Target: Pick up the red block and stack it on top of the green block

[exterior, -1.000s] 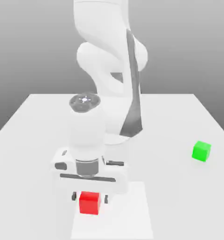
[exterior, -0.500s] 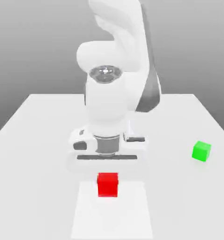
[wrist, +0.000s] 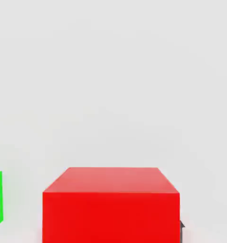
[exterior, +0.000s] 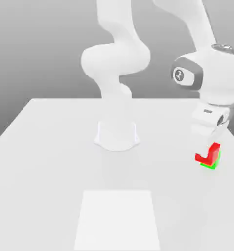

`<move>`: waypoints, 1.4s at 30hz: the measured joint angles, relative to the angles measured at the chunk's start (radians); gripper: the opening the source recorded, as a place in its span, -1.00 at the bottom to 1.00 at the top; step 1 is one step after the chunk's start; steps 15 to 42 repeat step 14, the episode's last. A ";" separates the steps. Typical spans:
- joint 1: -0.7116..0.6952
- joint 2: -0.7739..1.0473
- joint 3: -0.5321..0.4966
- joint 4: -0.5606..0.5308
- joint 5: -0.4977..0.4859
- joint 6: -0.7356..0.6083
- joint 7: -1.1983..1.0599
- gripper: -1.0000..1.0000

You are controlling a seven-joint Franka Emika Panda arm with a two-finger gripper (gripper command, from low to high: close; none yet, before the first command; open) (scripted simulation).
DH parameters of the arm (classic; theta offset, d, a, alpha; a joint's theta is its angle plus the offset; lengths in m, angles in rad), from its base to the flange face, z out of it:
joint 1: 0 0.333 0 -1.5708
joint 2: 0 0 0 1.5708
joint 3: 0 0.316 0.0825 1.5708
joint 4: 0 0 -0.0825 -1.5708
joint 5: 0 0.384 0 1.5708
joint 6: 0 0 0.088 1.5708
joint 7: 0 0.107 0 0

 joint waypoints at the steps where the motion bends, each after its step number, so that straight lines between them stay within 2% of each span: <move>1: 0.034 -0.010 0.023 -0.006 0.008 -0.004 -0.013 -1.00; 4: 0.119 -0.026 0.086 -0.020 0.020 -0.004 -0.040 -1.00; 6: 0.117 0.022 0.104 -0.020 -0.020 0.043 -0.015 -1.00; 11: 0.111 0.200 0.060 -0.015 -0.243 0.201 0.142 -1.00; 12: 0.119 0.221 0.047 -0.014 -0.274 0.218 0.163 1.00; 42: 0.119 0.221 0.047 -0.014 -0.274 0.218 0.163 1.00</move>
